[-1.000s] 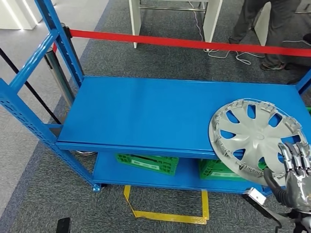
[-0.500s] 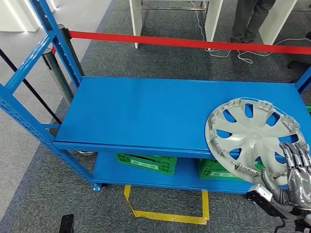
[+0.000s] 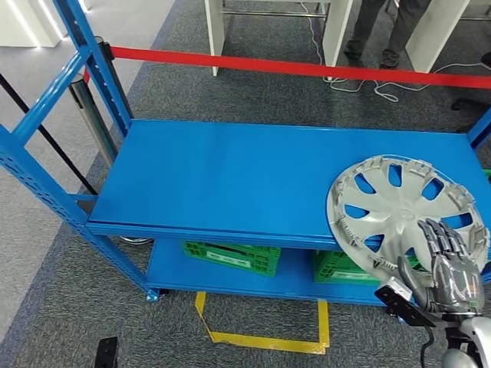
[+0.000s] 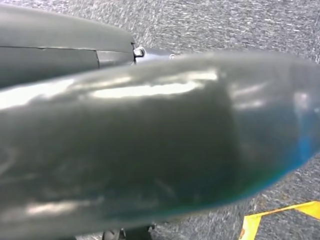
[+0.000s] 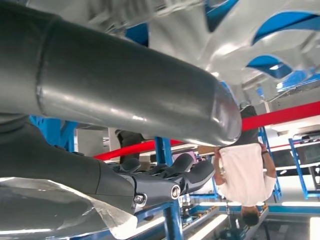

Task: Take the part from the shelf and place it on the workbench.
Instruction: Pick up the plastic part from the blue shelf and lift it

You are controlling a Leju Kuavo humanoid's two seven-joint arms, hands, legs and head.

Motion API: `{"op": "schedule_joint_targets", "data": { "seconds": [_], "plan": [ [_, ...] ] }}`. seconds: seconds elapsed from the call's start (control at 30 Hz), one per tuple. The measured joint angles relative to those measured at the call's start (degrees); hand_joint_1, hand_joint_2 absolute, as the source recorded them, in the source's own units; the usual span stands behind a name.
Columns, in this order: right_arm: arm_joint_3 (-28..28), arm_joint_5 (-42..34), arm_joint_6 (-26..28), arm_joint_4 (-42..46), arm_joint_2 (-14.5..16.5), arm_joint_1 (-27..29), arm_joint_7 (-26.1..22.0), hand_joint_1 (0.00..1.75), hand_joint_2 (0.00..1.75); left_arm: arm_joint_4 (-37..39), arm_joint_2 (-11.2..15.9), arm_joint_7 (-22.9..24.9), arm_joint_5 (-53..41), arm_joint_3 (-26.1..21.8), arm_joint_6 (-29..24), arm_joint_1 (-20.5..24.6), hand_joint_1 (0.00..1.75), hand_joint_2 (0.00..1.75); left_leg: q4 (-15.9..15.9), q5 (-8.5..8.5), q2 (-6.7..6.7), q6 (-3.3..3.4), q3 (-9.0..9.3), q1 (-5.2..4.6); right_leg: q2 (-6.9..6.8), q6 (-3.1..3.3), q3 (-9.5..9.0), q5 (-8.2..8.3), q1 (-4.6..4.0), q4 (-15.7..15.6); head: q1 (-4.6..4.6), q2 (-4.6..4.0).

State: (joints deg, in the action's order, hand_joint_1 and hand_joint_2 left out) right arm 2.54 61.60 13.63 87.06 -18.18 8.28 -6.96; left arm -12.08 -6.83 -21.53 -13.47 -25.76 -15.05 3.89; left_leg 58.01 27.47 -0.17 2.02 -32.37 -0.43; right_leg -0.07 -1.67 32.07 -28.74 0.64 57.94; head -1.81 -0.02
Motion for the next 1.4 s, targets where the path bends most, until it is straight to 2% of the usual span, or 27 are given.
{"op": "schedule_joint_targets", "data": {
  "seconds": [0.07,0.13,0.17,0.2,0.23,0.27,0.33,0.37,0.4,0.5,0.53,0.6,0.67,0.7,0.73,0.77,0.83,0.9,1.03,1.1,1.17,1.2,1.23,1.27,1.33,1.37,1.4],
  "plan": [
    [-0.3,-0.1,-0.5,-0.6,0.0,-0.5,0.3,0.00,0.00,0.0,0.0,0.0,-0.2,0.0,0.0,0.1,0.00,0.00,-0.8,-0.48,0.06,0.36,0.24,0.34,0.01,-0.52,1.27,-1.87,0.02,2.5,0.14,0.00],
    [-0.8,-0.3,-1.5,-1.8,0.0,-1.1,0.7,0.00,0.00,0.0,0.0,0.0,-0.5,-0.1,-0.1,0.2,0.00,0.00,-0.9,-0.63,0.14,0.52,0.20,0.38,0.00,-0.86,4.45,-5.27,0.14,9.1,0.24,0.00],
    [-1.2,-0.4,-2.2,-2.7,0.0,-1.3,0.9,0.00,0.00,0.0,0.0,0.0,-0.6,-0.1,-0.1,0.2,0.00,0.00,-0.9,-0.64,0.16,0.55,0.16,0.36,0.00,-1.02,6.10,-6.42,0.18,12.6,0.23,0.00],
    [-1.6,-0.6,-2.9,-3.8,0.0,-1.6,1.0,0.00,0.00,0.0,-0.1,0.1,-0.7,-0.1,-0.1,0.2,0.00,0.00,-0.9,-0.64,0.17,0.56,0.15,0.33,0.00,-1.15,7.21,-6.72,0.21,14.8,0.23,0.00],
    [-2.0,-0.9,-3.5,-4.7,0.0,-1.8,1.0,0.00,0.00,0.0,-0.1,0.1,-0.9,-0.1,-0.1,0.2,0.00,0.00,-0.9,-0.64,0.16,0.56,0.16,0.33,-0.01,-1.23,7.41,-6.01,0.24,15.0,0.24,0.00],
    [-2.3,-1.2,-4.1,-5.5,0.0,-2.1,0.9,0.00,0.00,0.0,-0.2,0.1,-1.0,-0.1,-0.1,0.2,0.00,0.00,-0.8,-0.60,0.15,0.51,0.19,0.34,-0.02,-1.26,6.45,-4.20,0.29,12.7,0.25,0.00],
    [-2.9,-1.9,-4.9,-6.6,-0.2,-2.8,0.7,0.00,0.00,0.0,-0.3,0.1,-1.3,-0.1,-0.1,0.3,0.00,0.00,-0.5,-0.41,0.10,0.23,0.16,0.23,-0.05,-1.23,2.82,-0.58,0.41,5.0,0.24,0.00],
    [-3.2,-2.2,-5.3,-7.2,-0.3,-3.2,0.6,0.00,0.00,0.0,-0.4,0.1,-1.4,-0.1,-0.1,0.3,0.00,0.00,-0.3,-0.31,0.07,0.00,0.02,0.12,0.01,-1.02,1.23,0.43,0.42,1.9,0.22,0.01],
    [-3.5,-2.3,-5.6,-7.7,-0.3,-3.4,0.5,0.00,0.00,0.0,-0.4,0.1,-1.5,-0.1,0.0,0.3,0.00,0.00,-0.1,-0.27,0.04,-0.25,-0.15,0.00,0.06,-0.79,0.44,0.62,0.39,0.3,0.20,0.01],
    [-4.4,-2.7,-6.9,-8.9,-0.7,-3.8,0.2,0.00,0.00,0.0,-0.4,0.1,-1.5,-0.2,0.1,0.3,0.00,0.00,0.3,-0.12,0.02,-0.99,-0.42,0.00,0.22,0.19,0.25,0.52,0.36,-0.1,0.14,0.00],
    [-4.7,-2.8,-7.3,-9.2,-0.8,-4.1,0.2,0.00,0.00,0.0,-0.3,0.1,-1.6,-0.2,0.1,0.3,0.00,0.00,0.9,0.49,0.02,-1.30,-0.63,0.06,0.21,0.55,0.19,0.58,0.41,-0.1,0.05,0.00],
    [-5.3,-2.6,-7.9,-9.7,-1.1,-4.8,0.6,0.00,0.00,0.0,-0.3,0.1,-1.6,-0.4,0.3,0.4,0.00,0.00,5.8,3.48,0.02,-1.90,-2.58,0.24,0.16,1.19,0.08,0.68,0.52,-0.3,-0.09,0.00],
    [-6.1,-1.2,-8.3,-10.5,-1.4,-5.5,1.9,0.00,0.00,0.0,-0.4,0.1,-1.8,-0.5,0.3,0.3,0.00,0.00,13.4,6.97,0.03,-2.20,-5.88,0.38,0.13,1.52,0.09,0.66,0.47,-0.3,-0.16,0.00],
    [-6.5,-0.3,-8.5,-10.9,-1.5,-5.8,2.7,0.00,0.00,0.0,-0.4,0.1,-1.8,-0.6,0.4,0.3,0.00,0.00,15.9,7.63,0.03,-2.23,-6.93,0.42,0.14,1.56,0.08,0.65,0.44,-0.3,-0.16,0.00],
    [-7.0,0.4,-8.7,-11.5,-1.7,-6.1,3.4,0.00,0.00,0.0,-0.4,0.1,-1.9,-0.6,0.3,0.2,0.00,0.00,16.3,7.16,0.03,-2.18,-7.05,0.44,0.18,1.57,0.05,0.66,0.42,-0.3,-0.17,0.00],
    [-7.5,0.8,-8.9,-12.0,-1.9,-6.5,3.9,0.00,0.00,0.0,-0.4,0.2,-2.0,-0.7,0.3,0.2,0.00,0.00,14.6,5.70,0.03,-2.06,-6.14,0.45,0.23,1.56,-0.02,0.66,0.42,-0.3,-0.17,0.00],
    [-8.1,1.4,-9.5,-13.0,-2.2,-7.1,4.4,0.00,0.00,0.0,-0.4,0.4,-2.1,-0.9,0.3,0.3,0.00,0.00,6.9,2.04,0.02,-1.69,-2.32,0.41,0.32,1.43,-0.18,0.65,0.31,-0.2,-0.17,0.00],
    [-8.7,1.7,-10.1,-14.0,-2.6,-7.6,4.7,0.00,0.00,0.0,-0.4,0.5,-2.4,-1.0,0.2,0.5,0.00,0.00,1.3,0.57,-0.03,-1.35,0.26,0.35,0.45,0.96,-0.06,0.68,0.09,-0.1,-0.11,0.00],
    [-9.9,1.8,-11.8,-15.9,-3.7,-8.6,5.2,0.00,0.00,0.0,-0.5,0.9,-2.6,-1.2,0.2,0.5,0.00,0.00,0.0,0.16,-0.05,-0.25,0.39,0.43,0.49,-0.39,0.47,0.68,0.15,-0.1,-0.08,0.01],
    [-10.2,1.8,-12.4,-16.6,-4.2,-9.0,5.4,0.00,0.00,0.0,-0.5,0.9,-2.6,-1.4,0.2,0.5,0.00,0.00,-0.4,-0.19,0.03,0.38,0.34,0.64,0.41,-0.81,2.36,-1.79,0.20,3.6,0.15,0.00],
    [-10.6,1.7,-12.6,-17.3,-4.5,-9.4,5.4,0.00,0.00,0.0,-0.4,0.9,-2.7,-1.5,0.2,0.5,0.00,0.00,-0.3,-0.25,0.12,0.61,0.16,0.54,0.37,-1.05,5.94,-5.53,0.20,11.4,0.32,0.00],
    [-10.7,1.7,-12.7,-17.6,-4.5,-9.5,5.4,0.00,0.00,0.0,-0.5,0.9,-2.7,-1.5,0.2,0.4,0.00,0.00,-0.3,-0.26,0.15,0.63,0.11,0.48,0.37,-1.11,7.42,-6.54,0.20,14.5,0.31,0.00],
    [-10.8,1.6,-12.8,-17.9,-4.6,-9.5,5.5,0.00,0.00,0.0,-0.5,0.9,-2.7,-1.6,0.2,0.4,0.00,0.00,-0.3,-0.26,0.15,0.65,0.09,0.44,0.37,-1.12,8.07,-6.52,0.19,15.9,0.32,0.00],
    [-11.0,1.6,-12.8,-18.1,-4.6,-9.5,5.5,0.00,0.00,0.0,-0.5,0.8,-2.7,-1.6,0.2,0.4,0.00,0.00,-0.3,-0.26,0.15,0.64,0.13,0.43,0.36,-1.05,7.58,-5.37,0.18,14.8,0.32,0.00],
    [-11.1,1.5,-12.8,-18.3,-4.8,-9.7,5.5,0.00,0.00,0.0,-0.5,0.8,-2.7,-1.7,0.2,0.4,0.00,0.00,-0.3,-0.21,0.14,0.55,0.27,0.41,0.35,-0.66,3.81,-1.49,0.15,7.1,0.33,0.00],
    [-11.2,1.5,-12.8,-18.4,-4.9,-9.8,5.5,0.00,0.00,0.0,-0.5,0.8,-2.7,-1.7,0.2,0.4,0.00,0.00,-0.2,-0.13,0.14,0.39,0.23,0.30,0.36,-0.42,1.78,-0.17,0.09,3.2,0.32,0.00],
    [-11.4,1.5,-12.8,-18.4,-5.0,-10.0,5.4,0.00,0.44,0.0,-0.5,0.8,-2.7,-1.7,0.2,0.4,0.00,0.00,-0.1,-0.11,0.15,0.15,0.16,0.22,0.37,-0.19,0.36,0.54,0.01,0.5,0.28,0.00]
  ]
}}
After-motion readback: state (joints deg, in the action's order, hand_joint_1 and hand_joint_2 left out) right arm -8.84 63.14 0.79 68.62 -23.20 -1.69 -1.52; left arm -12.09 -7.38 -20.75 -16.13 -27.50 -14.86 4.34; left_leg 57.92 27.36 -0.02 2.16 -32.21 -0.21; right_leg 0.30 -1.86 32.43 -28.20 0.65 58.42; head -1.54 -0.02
